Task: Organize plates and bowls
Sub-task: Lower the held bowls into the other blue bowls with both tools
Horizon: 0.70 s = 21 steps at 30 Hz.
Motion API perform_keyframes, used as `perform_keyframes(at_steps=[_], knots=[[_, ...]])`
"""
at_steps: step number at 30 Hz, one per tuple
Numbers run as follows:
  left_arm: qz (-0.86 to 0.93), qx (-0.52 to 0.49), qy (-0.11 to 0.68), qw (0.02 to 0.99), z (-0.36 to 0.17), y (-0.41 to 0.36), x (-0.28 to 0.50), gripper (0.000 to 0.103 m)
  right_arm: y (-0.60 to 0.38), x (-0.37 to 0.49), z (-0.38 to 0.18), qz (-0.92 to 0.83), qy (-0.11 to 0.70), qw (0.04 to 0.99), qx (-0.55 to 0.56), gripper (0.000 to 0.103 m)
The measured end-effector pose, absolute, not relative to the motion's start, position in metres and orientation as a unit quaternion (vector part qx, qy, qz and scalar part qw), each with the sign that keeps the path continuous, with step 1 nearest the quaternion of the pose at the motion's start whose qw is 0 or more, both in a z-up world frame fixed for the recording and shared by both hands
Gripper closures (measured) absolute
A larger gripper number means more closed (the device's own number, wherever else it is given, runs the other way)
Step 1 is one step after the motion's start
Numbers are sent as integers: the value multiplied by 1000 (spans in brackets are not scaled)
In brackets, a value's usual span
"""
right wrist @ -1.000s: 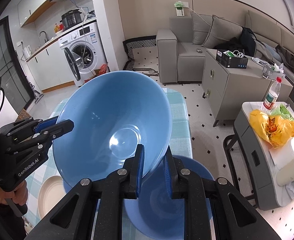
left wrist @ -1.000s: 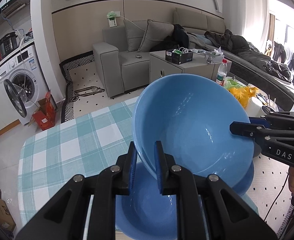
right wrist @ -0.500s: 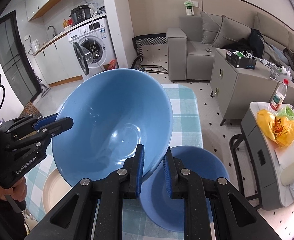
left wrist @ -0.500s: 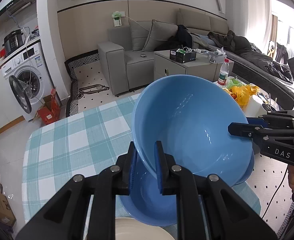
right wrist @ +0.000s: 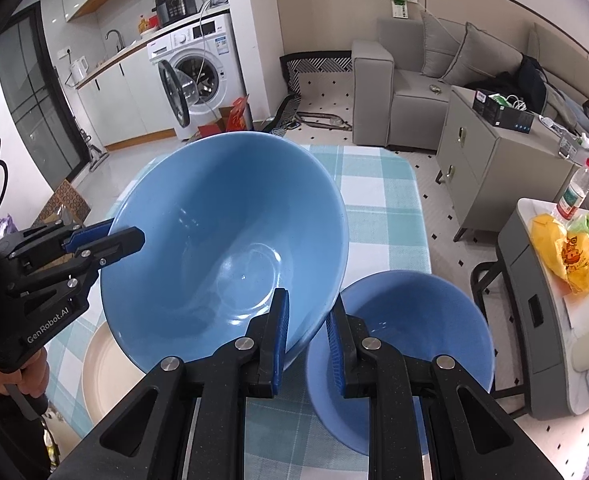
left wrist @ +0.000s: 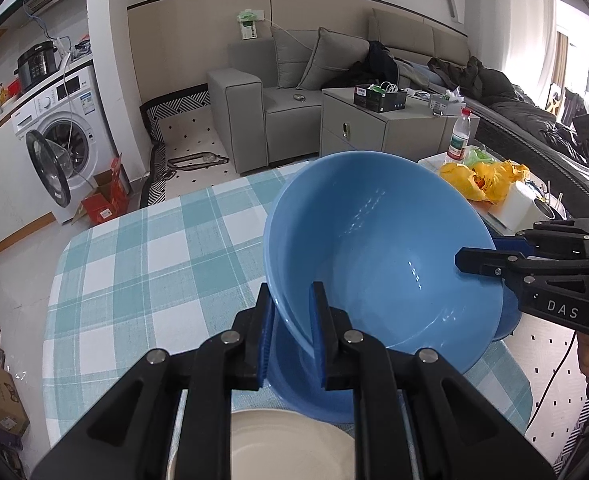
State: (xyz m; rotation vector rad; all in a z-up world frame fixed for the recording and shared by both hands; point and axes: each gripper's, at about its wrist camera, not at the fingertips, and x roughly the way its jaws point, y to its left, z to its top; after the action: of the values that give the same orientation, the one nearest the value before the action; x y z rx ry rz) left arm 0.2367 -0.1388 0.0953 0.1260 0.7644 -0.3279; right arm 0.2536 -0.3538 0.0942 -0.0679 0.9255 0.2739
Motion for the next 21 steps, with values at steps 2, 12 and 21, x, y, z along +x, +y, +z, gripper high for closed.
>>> perform_keyframes(at_steps=[2, 12, 21], knots=[[-157, 60, 374, 912, 91, -136, 236, 88, -351, 255, 90, 134, 448, 883, -33, 85], [-151, 55, 391, 906, 73, -127, 237, 88, -338, 260, 71, 139, 465, 873, -43, 85], [-149, 56, 404, 901, 58, -125, 239, 88, -332, 268, 55, 139, 481, 864, -52, 84]])
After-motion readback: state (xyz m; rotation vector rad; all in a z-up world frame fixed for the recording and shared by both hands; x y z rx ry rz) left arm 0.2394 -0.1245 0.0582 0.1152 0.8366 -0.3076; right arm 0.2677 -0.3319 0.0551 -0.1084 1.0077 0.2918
